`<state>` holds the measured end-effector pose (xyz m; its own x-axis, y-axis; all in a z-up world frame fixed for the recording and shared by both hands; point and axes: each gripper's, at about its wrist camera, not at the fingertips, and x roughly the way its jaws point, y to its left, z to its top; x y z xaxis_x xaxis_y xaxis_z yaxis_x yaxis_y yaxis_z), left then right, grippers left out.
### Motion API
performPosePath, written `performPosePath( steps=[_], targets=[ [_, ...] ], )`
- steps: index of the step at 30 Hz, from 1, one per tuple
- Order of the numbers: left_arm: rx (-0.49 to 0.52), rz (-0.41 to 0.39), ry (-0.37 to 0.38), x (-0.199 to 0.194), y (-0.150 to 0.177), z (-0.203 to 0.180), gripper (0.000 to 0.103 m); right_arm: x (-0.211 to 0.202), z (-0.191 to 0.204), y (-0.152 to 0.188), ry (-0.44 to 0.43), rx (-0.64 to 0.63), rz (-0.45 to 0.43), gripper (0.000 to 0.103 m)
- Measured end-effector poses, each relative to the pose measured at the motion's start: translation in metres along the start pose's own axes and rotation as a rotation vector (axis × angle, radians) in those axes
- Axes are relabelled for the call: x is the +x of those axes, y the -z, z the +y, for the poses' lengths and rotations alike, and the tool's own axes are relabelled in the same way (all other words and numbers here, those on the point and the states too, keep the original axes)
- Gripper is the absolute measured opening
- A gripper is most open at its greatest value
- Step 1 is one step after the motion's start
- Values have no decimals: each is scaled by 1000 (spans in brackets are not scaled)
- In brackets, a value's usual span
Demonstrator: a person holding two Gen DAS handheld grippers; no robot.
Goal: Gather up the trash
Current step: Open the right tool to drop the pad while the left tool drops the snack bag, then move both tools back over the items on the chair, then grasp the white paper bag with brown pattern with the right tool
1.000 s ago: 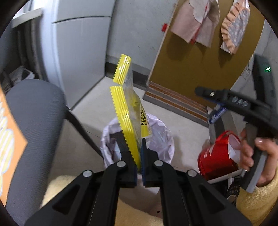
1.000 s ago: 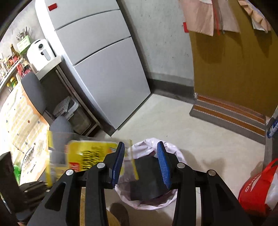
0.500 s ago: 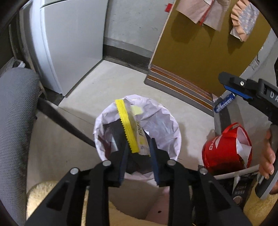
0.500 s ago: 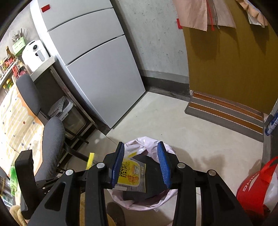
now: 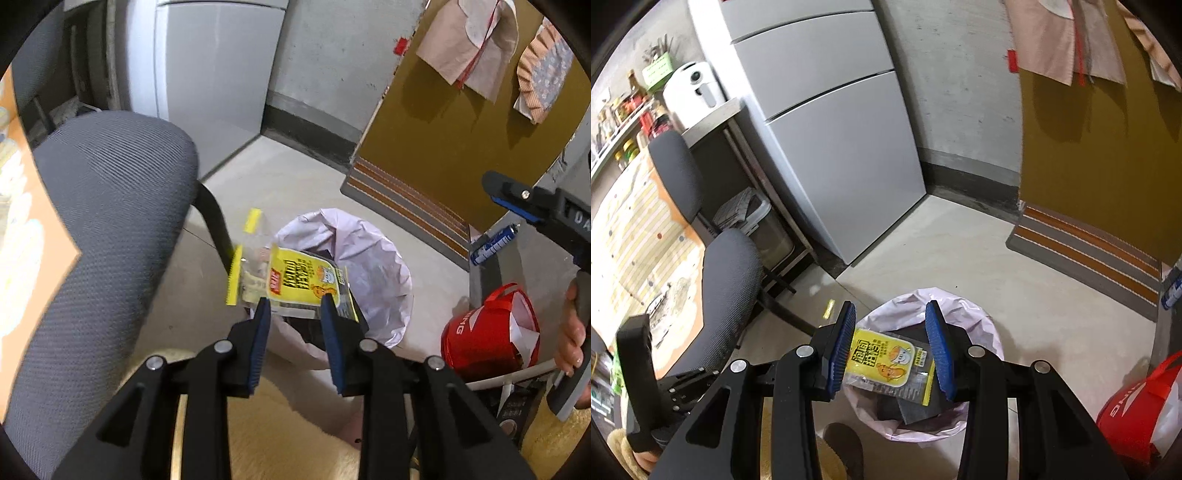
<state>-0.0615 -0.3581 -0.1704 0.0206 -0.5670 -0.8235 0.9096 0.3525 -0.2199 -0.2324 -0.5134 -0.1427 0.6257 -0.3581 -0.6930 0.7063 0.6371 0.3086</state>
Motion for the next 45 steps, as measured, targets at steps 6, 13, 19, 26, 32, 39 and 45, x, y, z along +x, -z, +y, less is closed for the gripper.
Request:
performPosePath(
  steps=[6,13,19,26,32,39,45],
  targets=[
    [-46,-82,-87,-48,5,18,27,-3,33,-3,-71,-69,14,42],
    [-187,-159,-201,-110,33,65,40,6,107,4,-235,-213,74,44],
    [-305,-199,-316,-152,61,115,50,15,187,10,-385,-342,119,49],
    [-464,-251,-470,-201,98,179,51,35,277,17,-504,-481,180,50],
    [-574,-263,-557,-227,126,228,51,65,344,18,-546,-556,219,50],
    [-648,-258,-604,-239,138,269,51,107,412,29,-569,-618,274,50],
    [-687,-251,-607,-239,140,303,51,149,449,29,-590,-609,323,50]
  ],
)
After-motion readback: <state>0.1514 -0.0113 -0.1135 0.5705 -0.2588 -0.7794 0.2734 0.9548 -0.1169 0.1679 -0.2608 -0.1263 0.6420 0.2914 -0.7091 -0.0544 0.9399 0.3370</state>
